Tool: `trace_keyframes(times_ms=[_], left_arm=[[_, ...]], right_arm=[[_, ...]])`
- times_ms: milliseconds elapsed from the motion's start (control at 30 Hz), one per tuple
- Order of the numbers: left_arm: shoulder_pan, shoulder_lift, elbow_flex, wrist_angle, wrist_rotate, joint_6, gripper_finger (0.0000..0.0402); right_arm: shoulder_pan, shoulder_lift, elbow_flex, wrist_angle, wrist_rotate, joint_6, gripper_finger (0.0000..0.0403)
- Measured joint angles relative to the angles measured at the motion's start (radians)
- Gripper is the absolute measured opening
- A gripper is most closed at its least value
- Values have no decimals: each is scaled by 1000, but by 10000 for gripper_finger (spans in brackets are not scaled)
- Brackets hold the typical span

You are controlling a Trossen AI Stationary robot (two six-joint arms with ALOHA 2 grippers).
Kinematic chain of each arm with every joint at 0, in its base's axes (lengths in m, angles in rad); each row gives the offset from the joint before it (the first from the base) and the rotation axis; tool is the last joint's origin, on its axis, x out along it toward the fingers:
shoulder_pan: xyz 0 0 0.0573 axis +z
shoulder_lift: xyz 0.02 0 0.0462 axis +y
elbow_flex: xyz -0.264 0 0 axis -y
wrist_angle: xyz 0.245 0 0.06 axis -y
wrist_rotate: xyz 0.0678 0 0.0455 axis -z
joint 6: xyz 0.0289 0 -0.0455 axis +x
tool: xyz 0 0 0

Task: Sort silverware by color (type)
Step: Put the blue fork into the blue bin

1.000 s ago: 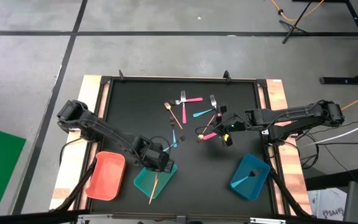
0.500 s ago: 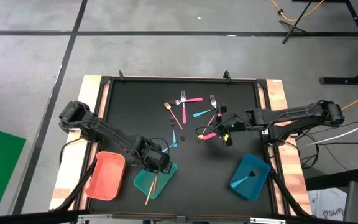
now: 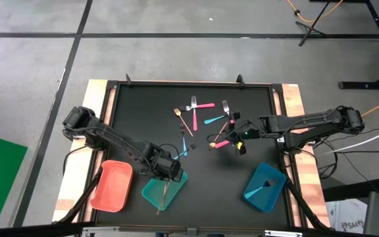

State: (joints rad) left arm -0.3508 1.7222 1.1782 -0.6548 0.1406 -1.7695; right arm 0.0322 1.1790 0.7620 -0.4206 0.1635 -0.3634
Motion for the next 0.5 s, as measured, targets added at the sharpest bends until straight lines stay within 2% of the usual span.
trace_keyframes(times_ms=[500], left_arm=[[0,0,0,24,-2,1,53]], right_arm=[[0,0,0,0,0,0,113]])
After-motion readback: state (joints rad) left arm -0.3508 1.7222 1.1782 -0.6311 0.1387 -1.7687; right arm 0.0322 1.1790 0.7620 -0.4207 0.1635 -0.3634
